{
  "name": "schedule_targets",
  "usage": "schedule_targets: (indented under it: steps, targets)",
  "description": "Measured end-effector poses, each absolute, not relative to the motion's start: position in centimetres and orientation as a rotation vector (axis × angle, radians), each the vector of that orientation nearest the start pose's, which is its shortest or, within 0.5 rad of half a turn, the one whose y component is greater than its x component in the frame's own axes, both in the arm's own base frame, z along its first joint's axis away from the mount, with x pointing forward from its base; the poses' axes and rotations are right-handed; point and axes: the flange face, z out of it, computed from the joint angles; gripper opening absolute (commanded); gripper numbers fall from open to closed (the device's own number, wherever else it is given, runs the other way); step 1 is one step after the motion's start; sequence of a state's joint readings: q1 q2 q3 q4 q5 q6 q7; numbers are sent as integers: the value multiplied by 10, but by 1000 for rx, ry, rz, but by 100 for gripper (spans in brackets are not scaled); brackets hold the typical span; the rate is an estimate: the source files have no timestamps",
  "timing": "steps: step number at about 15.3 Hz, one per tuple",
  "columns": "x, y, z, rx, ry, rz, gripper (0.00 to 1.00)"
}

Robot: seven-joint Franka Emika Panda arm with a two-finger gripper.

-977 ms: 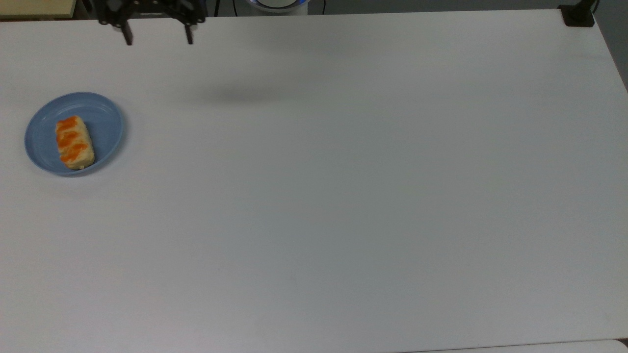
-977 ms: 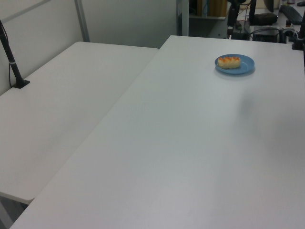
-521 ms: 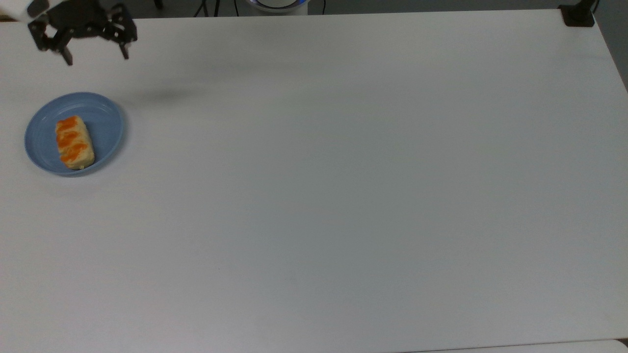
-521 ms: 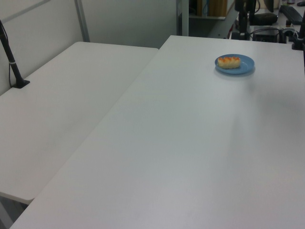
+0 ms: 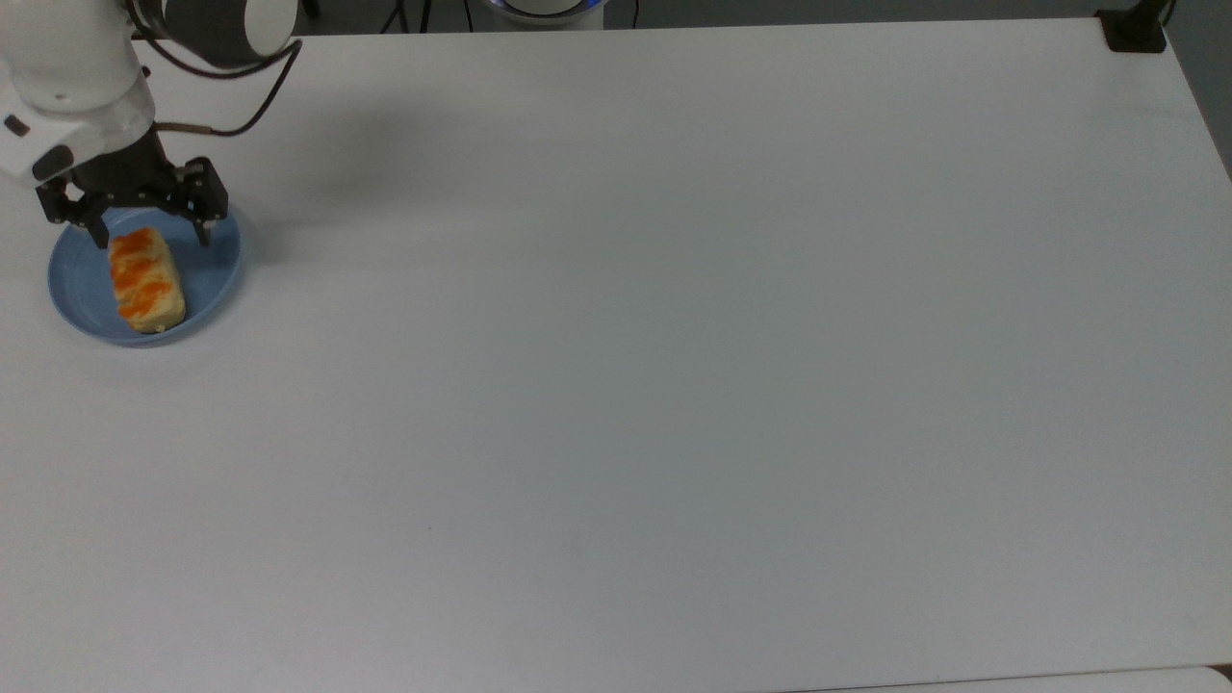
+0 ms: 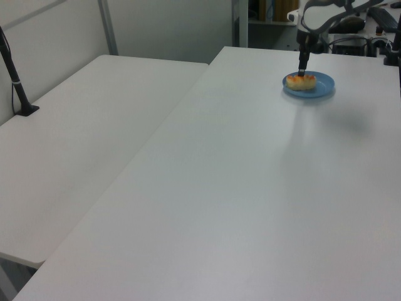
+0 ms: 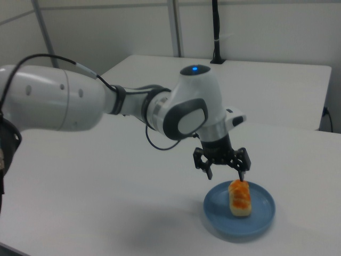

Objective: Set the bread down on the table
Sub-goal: 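Lower the gripper and close it around the bread roll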

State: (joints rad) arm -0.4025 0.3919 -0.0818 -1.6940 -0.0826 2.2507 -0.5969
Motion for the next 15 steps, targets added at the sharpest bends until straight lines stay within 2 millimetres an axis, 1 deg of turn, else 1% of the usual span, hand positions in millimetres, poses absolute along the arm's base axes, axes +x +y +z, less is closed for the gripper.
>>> schedule_targets:
  steps: [2, 4, 6, 8, 9, 10, 11, 13, 15]
  targets:
    - [601, -323, 369, -3308, -245, -178, 100]
    - [599, -334, 361, -3324, -231, -190, 99]
    - [595, -344, 354, -3340, -231, -172, 90]
    - [593, -349, 345, -3342, -231, -147, 79]
    - [592, -349, 341, -3340, -230, -137, 65]
    - [592, -350, 337, -3338, -229, -129, 56]
    - [592, -350, 335, -3336, -230, -124, 51]
    - [592, -350, 331, -3334, -229, -116, 51]
    - [593, -350, 334, -3337, -223, -124, 49]
